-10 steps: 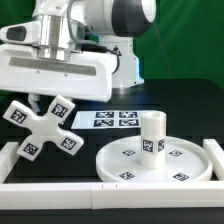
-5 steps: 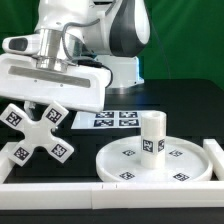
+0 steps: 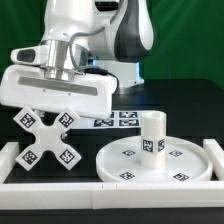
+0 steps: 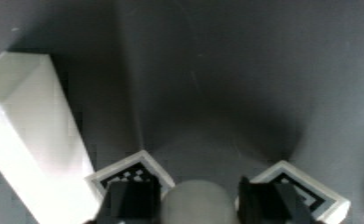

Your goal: Assemble round table

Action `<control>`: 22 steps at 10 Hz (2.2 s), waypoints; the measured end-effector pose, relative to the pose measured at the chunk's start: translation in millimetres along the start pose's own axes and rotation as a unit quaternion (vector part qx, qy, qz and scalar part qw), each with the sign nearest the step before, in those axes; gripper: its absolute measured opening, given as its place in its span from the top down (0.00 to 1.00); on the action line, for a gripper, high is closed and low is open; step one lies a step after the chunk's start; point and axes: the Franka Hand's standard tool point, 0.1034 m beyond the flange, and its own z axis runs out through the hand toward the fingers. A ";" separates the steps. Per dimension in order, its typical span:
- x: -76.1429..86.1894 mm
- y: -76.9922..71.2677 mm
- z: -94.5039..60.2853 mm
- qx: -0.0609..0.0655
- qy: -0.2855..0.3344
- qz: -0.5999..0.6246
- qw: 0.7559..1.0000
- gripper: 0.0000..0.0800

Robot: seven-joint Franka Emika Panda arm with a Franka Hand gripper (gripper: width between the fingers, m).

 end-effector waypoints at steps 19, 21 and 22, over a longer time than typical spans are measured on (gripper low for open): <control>82.1 -20.2 -20.0 0.110 -0.127 0.022 0.986 0.19; 103.9 -20.1 -27.5 0.126 -0.161 0.029 0.979 0.19; 105.3 -23.8 -28.2 0.138 -0.218 0.025 0.966 0.19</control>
Offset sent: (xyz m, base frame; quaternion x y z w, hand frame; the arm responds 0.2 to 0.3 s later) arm 0.0000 0.0000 0.0000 0.0000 0.0000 0.0000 1.0000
